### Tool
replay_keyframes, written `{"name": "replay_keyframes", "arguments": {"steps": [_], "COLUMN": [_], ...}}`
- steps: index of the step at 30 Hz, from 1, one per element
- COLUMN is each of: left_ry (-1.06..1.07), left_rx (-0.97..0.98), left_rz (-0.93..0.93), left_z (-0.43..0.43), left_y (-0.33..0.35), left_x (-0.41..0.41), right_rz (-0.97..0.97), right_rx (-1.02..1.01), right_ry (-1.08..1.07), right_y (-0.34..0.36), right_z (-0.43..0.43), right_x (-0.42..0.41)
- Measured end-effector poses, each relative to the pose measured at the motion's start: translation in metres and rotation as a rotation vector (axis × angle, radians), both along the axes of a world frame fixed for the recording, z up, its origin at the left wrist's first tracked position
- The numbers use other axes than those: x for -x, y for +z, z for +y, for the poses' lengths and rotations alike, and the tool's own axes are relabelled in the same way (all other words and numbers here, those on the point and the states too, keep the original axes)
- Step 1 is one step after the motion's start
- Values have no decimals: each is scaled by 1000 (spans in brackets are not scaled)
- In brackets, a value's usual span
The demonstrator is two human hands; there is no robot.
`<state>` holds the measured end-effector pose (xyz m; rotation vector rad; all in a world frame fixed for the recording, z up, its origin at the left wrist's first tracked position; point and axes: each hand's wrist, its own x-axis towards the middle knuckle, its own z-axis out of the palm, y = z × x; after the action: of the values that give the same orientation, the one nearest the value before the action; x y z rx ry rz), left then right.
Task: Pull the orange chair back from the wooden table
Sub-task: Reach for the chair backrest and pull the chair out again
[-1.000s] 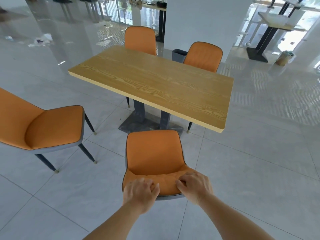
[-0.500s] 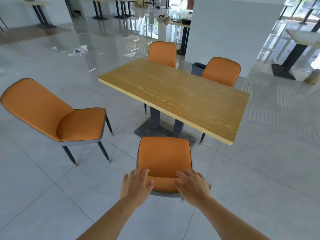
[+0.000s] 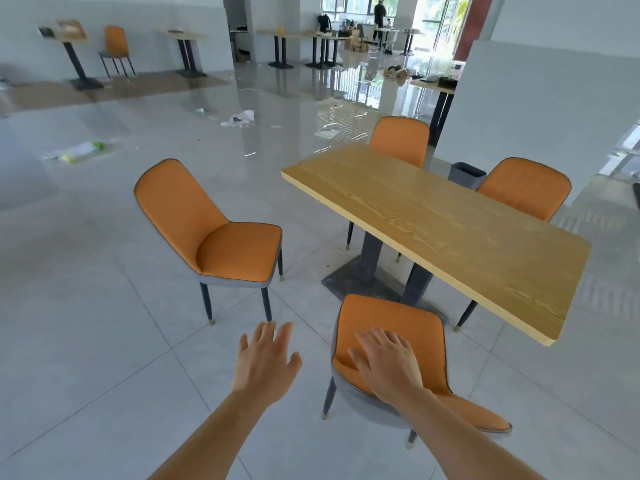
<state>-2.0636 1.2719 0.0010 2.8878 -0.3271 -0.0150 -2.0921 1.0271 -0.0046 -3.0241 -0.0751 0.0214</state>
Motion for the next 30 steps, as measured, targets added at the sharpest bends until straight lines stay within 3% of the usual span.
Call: {"name": "replay_keyframes", "arguments": {"steps": [13, 22, 30], "left_ry": [104, 171, 192], "left_rx": [-45, -51, -97], "left_rz": [-73, -68, -74], "left_z": [235, 320, 396], "left_y": [46, 53, 54], "left_x": [-68, -132, -254], "right_rz": [24, -10, 13], "right_rx": [-102, -140, -221], "right_ry": [105, 139, 155], "right_y": [30, 26, 8], "right_z": [249, 342, 421], "right_x": [-110, -195, -324]}}
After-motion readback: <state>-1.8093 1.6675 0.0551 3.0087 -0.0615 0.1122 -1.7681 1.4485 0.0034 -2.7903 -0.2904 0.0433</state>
